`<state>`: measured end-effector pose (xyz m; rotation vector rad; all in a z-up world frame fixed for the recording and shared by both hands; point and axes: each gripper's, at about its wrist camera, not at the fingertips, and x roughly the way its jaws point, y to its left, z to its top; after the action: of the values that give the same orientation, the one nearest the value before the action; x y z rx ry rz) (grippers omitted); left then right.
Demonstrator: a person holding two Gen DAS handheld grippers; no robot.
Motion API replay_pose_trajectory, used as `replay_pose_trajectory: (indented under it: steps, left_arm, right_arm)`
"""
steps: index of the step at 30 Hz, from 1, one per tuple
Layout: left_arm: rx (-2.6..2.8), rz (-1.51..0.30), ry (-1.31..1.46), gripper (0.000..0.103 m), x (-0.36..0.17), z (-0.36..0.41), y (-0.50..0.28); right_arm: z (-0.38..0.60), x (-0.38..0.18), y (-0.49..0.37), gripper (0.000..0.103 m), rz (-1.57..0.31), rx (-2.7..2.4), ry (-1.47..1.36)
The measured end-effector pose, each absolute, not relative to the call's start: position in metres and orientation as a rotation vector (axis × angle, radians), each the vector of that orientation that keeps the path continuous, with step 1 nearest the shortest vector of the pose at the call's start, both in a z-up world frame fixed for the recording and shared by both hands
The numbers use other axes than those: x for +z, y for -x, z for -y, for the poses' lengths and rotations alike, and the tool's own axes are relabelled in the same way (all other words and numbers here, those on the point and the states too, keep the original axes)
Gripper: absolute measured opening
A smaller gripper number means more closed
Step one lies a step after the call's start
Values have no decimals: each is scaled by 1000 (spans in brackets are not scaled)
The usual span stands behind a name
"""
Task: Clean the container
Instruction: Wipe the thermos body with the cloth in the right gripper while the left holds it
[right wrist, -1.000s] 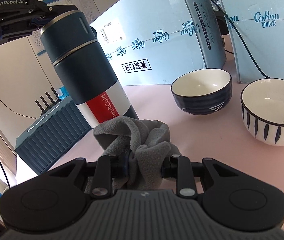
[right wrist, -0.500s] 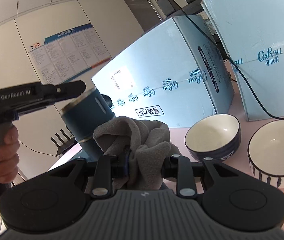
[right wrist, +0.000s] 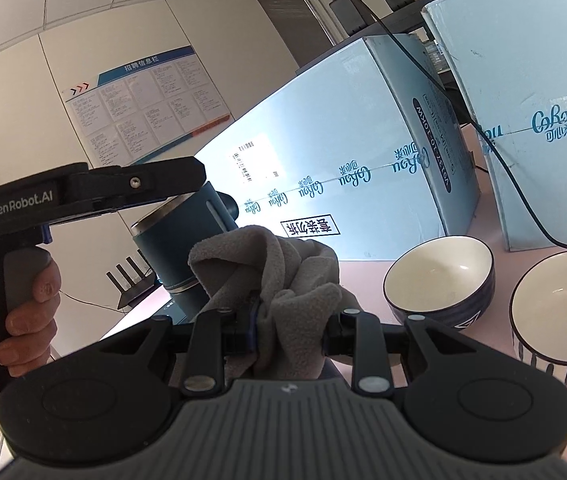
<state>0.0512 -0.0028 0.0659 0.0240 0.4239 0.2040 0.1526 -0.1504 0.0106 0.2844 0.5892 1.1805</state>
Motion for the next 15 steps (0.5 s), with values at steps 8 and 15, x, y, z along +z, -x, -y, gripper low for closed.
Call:
replay_pose_trajectory:
  steps: [8, 15]
  left_arm:
    - [200, -454, 16, 58, 59, -4, -56]
    - [194, -450, 54, 58, 56, -5, -53]
  right_arm:
    - [152, 8, -152, 30, -602, 1181, -288]
    - [153, 15, -149, 30, -564, 1194, -292]
